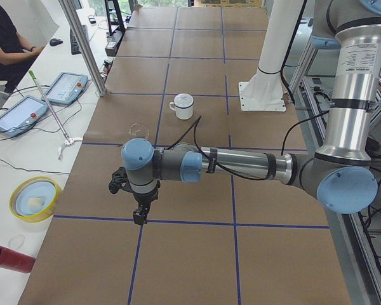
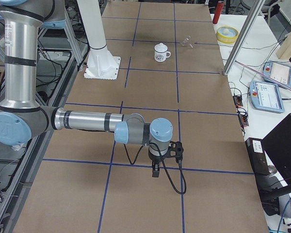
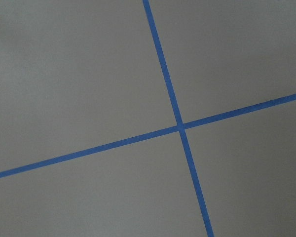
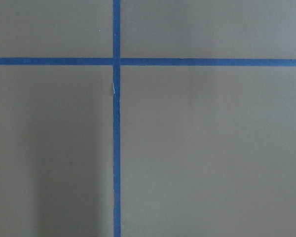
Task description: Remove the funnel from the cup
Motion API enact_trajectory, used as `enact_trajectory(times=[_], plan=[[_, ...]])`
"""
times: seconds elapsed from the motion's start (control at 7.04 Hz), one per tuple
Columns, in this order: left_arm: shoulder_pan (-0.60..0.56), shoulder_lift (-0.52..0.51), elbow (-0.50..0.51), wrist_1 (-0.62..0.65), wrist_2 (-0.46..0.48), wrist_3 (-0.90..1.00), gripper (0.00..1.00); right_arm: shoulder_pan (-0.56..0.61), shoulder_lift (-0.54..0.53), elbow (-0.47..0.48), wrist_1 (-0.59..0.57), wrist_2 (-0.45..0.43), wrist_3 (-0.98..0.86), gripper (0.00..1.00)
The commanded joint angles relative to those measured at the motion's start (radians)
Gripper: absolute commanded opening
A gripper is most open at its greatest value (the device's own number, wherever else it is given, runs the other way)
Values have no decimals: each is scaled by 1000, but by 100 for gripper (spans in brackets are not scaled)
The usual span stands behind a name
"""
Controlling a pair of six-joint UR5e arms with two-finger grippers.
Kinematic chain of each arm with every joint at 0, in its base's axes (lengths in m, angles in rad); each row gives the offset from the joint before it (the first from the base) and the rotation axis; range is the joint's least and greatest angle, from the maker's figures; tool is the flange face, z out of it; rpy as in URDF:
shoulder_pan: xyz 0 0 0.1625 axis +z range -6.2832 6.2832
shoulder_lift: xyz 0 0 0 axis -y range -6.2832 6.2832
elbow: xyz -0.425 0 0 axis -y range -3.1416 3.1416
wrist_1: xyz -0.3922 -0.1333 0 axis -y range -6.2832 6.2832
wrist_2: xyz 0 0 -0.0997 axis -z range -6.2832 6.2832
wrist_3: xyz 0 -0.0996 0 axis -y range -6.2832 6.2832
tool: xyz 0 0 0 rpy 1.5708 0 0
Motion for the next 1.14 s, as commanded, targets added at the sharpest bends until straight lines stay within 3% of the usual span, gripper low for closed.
enact_trajectory(times=[0.0,0.99], plan=[[-2,5,0,9,-3,-2,100,0,1,-1,0,0,0,100],[-2,77,-14,14,-3,-4,100,0,1,-1,0,0,0,100]])
